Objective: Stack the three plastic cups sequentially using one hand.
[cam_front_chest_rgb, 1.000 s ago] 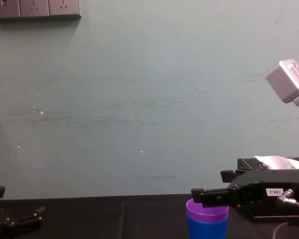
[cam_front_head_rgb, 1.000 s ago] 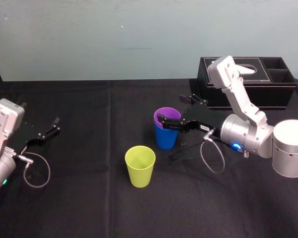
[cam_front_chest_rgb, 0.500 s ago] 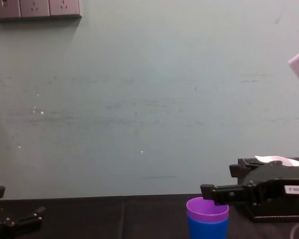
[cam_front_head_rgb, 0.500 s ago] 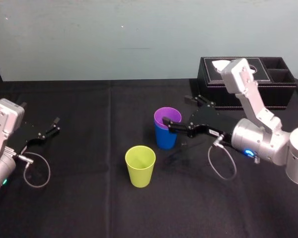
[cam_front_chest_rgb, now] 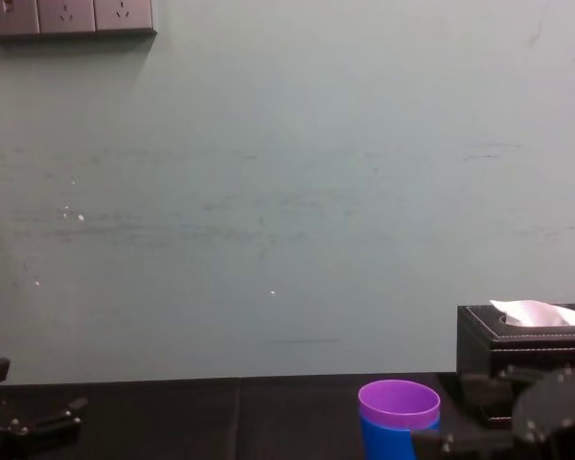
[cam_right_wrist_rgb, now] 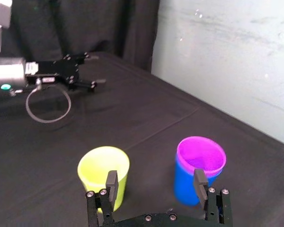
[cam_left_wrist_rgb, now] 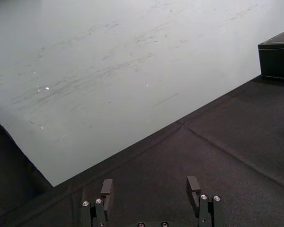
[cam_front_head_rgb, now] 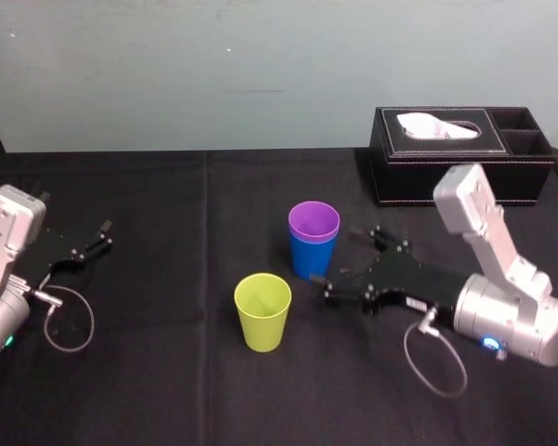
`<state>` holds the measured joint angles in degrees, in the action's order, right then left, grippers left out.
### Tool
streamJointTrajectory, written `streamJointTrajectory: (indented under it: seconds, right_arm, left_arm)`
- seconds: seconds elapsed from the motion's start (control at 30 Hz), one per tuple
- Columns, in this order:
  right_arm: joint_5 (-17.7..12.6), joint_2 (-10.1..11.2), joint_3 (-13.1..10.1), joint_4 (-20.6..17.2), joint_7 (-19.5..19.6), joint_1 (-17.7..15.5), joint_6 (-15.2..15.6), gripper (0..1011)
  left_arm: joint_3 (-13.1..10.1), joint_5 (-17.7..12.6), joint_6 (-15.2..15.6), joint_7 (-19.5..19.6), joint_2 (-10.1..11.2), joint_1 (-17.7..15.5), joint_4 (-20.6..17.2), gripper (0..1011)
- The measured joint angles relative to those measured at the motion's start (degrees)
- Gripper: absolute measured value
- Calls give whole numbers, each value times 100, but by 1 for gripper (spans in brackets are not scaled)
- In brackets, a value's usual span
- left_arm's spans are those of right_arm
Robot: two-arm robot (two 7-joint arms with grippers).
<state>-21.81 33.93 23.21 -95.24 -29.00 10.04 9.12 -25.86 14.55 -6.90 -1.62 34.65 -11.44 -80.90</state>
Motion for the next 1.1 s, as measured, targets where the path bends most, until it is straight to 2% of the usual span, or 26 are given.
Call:
streamJointTrajectory:
  seconds: [0.2, 0.5, 1.1]
  right_arm:
    - [7, 54, 98, -4, -37, -146, -70, 1004]
    - [42, 33, 233, 85, -85, -195, -110, 1004]
    - [150, -217, 498, 448, -125, -32, -80, 1004]
  left_arm:
    - [0, 0, 0, 0, 0, 0, 0, 1010]
    - [0, 0, 0, 0, 0, 0, 0, 1010]
    - [0, 0, 0, 0, 0, 0, 0, 1010]
